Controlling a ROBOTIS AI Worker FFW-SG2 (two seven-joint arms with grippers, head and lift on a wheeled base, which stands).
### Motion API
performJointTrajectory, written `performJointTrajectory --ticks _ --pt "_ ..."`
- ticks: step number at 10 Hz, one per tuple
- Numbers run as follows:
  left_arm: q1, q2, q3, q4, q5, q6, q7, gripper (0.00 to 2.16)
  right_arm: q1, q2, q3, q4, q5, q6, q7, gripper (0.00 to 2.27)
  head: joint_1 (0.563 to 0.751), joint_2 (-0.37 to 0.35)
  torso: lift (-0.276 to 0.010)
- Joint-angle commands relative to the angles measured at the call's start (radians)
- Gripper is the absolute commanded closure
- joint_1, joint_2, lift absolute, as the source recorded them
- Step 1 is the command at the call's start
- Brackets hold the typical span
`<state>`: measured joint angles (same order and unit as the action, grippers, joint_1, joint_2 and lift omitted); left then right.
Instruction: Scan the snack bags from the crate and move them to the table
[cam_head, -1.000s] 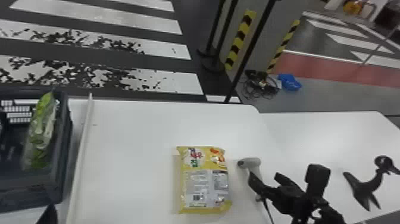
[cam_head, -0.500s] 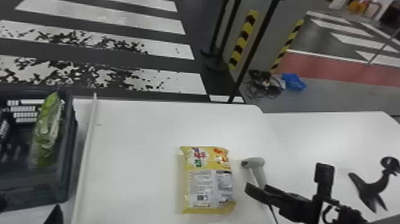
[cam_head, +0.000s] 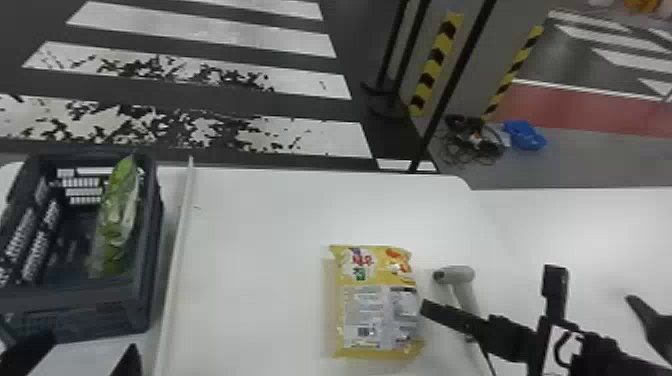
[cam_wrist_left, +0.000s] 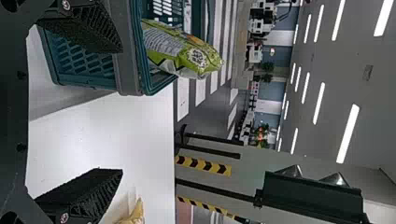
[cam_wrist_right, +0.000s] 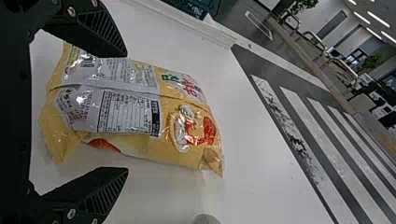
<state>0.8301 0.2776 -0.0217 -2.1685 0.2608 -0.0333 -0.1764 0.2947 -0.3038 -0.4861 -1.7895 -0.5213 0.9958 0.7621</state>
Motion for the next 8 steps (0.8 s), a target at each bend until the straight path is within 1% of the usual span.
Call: performJointTrajectory --ticks 1,3,5,7,8 --pt "0.003 0.0 0.005 0.001 0.0 -0.004 0.0 0.08 -0.038 -0.009 0.029 0.082 0.018 -0.045 0.028 0.13 0.695 -0.252 -0.095" --pt "0.004 0.0 0.005 0.004 0.0 -0.004 0.0 0.08 -0.075 -0.02 0.07 0.159 0.057 -0.098 0.049 0.14 0.695 -0.236 -0.095" --pt "0.001 0.0 0.008 0.004 0.0 -0.001 0.0 0.08 -0.081 -0.021 0.112 0.179 0.075 -0.141 0.049 0.15 0.695 -0.227 -0.095" --pt "-0.002 0.0 0.009 0.007 0.0 -0.001 0.0 0.08 -0.109 -0.021 0.156 0.209 0.109 -0.156 0.054 0.15 0.695 -0.208 -0.095" --pt "-0.005 0.0 0.011 0.012 0.0 -0.001 0.0 0.08 -0.121 -0.021 0.165 0.219 0.119 -0.156 0.054 0.36 0.695 -0.195 -0.095"
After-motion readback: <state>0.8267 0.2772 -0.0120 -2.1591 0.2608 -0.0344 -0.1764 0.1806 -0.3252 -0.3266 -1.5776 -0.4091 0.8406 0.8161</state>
